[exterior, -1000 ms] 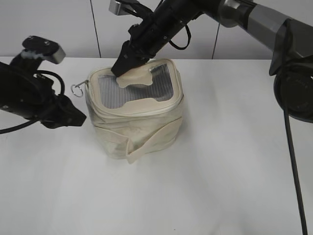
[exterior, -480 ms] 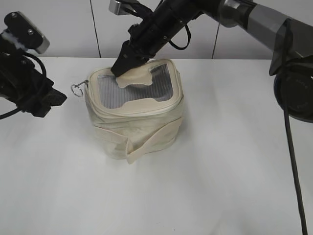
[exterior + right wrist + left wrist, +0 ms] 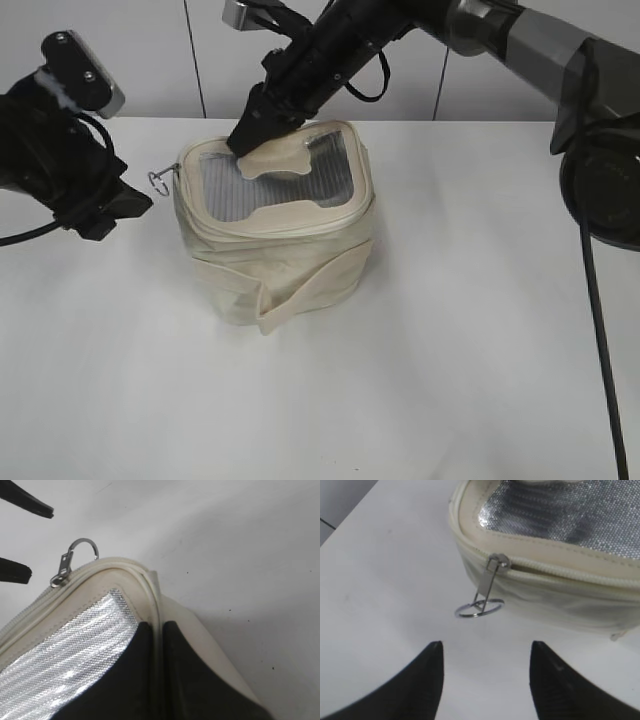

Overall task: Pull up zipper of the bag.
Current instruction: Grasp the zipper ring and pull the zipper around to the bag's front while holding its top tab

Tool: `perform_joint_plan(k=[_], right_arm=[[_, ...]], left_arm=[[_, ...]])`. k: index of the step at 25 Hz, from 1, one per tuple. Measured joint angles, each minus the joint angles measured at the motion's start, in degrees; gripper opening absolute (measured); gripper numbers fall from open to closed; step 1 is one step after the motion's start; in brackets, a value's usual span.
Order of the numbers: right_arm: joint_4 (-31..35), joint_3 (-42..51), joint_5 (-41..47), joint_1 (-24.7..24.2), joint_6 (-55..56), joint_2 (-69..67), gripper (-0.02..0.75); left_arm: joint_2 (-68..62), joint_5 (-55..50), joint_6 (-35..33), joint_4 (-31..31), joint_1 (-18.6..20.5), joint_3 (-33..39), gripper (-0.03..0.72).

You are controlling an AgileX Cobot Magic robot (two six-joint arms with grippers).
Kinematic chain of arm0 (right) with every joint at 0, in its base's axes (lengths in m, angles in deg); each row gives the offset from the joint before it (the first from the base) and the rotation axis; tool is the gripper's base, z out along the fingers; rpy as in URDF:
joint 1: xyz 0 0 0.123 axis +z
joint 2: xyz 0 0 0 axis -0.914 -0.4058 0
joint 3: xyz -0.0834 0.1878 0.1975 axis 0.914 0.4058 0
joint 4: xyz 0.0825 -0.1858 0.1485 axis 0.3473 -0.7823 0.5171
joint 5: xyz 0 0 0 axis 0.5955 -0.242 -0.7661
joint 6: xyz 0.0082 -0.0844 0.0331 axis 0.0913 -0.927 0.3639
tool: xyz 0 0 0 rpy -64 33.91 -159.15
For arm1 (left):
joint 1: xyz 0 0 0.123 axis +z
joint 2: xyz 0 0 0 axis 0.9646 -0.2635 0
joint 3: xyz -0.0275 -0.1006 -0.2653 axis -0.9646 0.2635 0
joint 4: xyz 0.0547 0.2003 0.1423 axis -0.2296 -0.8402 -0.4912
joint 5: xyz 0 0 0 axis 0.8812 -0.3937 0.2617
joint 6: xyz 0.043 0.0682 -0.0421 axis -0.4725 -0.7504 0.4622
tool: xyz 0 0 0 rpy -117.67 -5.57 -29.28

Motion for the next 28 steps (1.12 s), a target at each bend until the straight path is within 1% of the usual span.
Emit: perform_joint_plan(k=[3, 9, 16, 24, 26, 28], right_arm=[[0.0, 0.0, 0.0, 0.0, 0.06, 0.0, 0.045], [0.11, 0.0, 0.0, 0.0, 0.01, 0.0, 0.045], [0.11, 0.0, 0.0, 0.0, 0.07, 0.0, 0.045], [0.11, 0.0, 0.0, 0.0, 0.03, 0.0, 0.045], [0.11, 0.0, 0.0, 0.0, 0.03, 0.0, 0.045], [0.11, 0.0, 0.0, 0.0, 0.03, 0.0, 0.045]], left_arm=[[-1.16, -0.26, -0.92, 0.07, 0.0, -1.23, 0.439], [-3.84, -1.09, -4.31, 0.09, 0.0, -3.04, 0.448], [-4.61, -1.21, -5.09, 0.09, -0.07, -4.92, 0.449], [-8.13, -0.76, -5.94, 0.14, -1.6, -5.71, 0.449], [-8.77, -0.23, -5.94, 0.2, -1.67, -5.71, 0.442], [-8.95, 1.05, -6.0, 0.94, -1.68, -5.71, 0.412]])
